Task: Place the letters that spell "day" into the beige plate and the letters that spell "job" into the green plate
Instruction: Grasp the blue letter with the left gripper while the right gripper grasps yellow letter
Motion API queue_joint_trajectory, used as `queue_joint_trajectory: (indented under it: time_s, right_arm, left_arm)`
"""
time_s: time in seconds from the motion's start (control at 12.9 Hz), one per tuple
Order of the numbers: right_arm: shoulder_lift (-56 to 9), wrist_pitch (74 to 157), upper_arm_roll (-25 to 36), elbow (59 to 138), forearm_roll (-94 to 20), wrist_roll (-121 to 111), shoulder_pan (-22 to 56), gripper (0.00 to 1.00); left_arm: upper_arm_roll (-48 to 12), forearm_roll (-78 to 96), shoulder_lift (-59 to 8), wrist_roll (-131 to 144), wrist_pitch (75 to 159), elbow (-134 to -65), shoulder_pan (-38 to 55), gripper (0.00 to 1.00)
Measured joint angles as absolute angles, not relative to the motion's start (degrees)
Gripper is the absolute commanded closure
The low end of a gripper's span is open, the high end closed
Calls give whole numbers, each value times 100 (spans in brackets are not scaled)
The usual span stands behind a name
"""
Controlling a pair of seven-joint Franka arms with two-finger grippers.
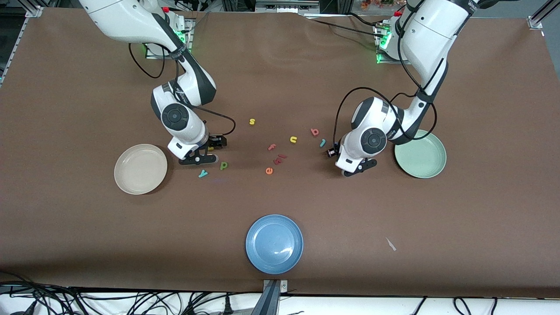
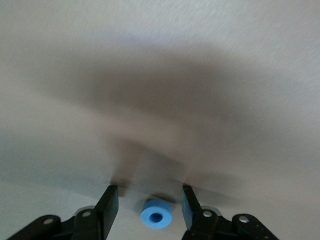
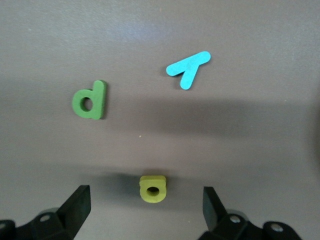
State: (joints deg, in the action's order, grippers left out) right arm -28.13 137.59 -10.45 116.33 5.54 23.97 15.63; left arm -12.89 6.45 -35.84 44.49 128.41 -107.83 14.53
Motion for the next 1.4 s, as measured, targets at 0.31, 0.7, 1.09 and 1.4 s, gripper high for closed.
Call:
queue_joint_trajectory:
  time_s: [0.31,0.7,1.09,1.4]
  right_arm:
    - [-2898,13791,-1033,11633,563,2436,1561,15]
    - [-2980,13859,-1025,11633,565,2450,1553,33]
    - [-3020,13866,-1019,11633,566,2452,1533,43]
    - [-3042,13866,-1018,11633,567,2452,1532,49]
  left_arm:
    - [-1381,645,-3582,4614,12674,-10785,1501,51]
    - [-1384,645,-3585,4708,12670,-10790,1617,64]
    - [-1382,645,-3577,4723,12595,-10788,1621,87]
    - [-1377,645,-3573,4727,12559,-10776,1621,86]
